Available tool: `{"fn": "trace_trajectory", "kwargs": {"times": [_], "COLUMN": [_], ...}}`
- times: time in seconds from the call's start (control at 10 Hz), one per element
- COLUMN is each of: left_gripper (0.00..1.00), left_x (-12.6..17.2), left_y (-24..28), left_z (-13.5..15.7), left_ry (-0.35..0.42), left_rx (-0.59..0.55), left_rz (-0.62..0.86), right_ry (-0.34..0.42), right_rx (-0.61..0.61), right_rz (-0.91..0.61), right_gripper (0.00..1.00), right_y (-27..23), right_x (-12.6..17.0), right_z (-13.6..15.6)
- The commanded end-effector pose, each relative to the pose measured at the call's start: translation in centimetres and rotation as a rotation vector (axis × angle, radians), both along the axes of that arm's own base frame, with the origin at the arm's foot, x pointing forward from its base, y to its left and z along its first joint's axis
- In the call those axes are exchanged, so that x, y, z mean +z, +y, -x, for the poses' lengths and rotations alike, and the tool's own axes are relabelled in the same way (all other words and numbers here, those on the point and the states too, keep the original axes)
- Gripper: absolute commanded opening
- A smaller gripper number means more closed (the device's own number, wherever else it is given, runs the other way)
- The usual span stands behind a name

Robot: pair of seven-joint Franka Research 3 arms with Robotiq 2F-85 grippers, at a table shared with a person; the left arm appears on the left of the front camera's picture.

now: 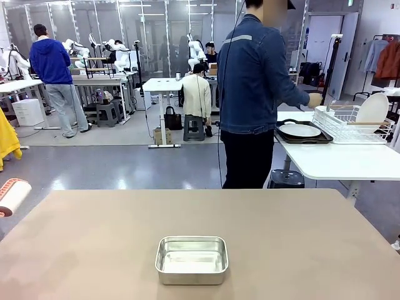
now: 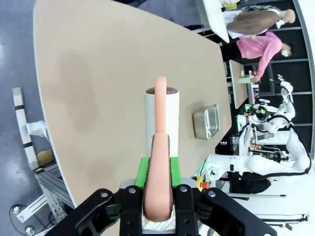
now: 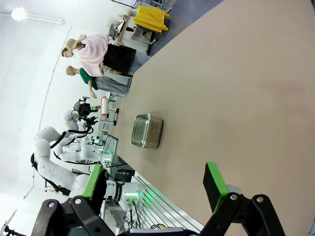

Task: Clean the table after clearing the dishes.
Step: When the right (or left) Handle tray is removed, use the right hand (or left hand) to clean the right (or left) side of the table with the Lint Roller, then place the Lint Roller back on top of the Airtight Container.

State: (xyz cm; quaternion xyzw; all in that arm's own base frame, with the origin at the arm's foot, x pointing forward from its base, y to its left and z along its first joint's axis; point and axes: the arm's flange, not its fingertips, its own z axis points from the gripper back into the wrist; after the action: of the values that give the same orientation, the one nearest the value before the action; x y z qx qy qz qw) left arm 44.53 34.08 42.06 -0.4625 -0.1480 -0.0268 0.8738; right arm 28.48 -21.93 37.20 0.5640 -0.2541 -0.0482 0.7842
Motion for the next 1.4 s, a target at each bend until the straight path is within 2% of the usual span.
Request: {"fn": "trace_trajectory", "kwargs": {"times": [0.0, 0.9, 1.0, 1.1, 1.2, 1.3], "left_gripper": [0.21, 0.21, 0.21, 0.21, 0.21, 0.21], "left_x": [-1.1, -1.6, 0.7, 2.6, 4.9, 7.8], "left_y": [0.3, 0.1, -4.4, -9.6, -15.2, -21.5], "left_z": [-0.6, -0.9, -1.0, -1.0, -0.6, 0.1], "left_ry": [0.019, 0.019, -0.068, -0.106, -0.185, -0.269], "left_rx": [0.004, 0.006, -0.13, -0.274, -0.407, -0.588], "left_rz": [-0.031, -0.013, -0.053, -0.133, -0.179, -0.221], "right_ry": [-0.018, -0.018, -0.018, -0.018, -0.018, -0.018], "right_rx": [0.01, 0.01, 0.01, 0.01, 0.01, 0.01], "right_rz": [0.004, 0.004, 0.004, 0.004, 0.004, 0.004], "right_gripper": [1.0, 1.0, 1.0, 1.0, 1.0, 1.0], "right_y": [0.0, 0.0, 0.0, 0.0, 0.0, 0.0], "right_x": [0.0, 0.0, 0.0, 0.0, 0.0, 0.0], "right_z": [0.3, 0.3, 0.3, 0.3, 0.3, 0.3]}}
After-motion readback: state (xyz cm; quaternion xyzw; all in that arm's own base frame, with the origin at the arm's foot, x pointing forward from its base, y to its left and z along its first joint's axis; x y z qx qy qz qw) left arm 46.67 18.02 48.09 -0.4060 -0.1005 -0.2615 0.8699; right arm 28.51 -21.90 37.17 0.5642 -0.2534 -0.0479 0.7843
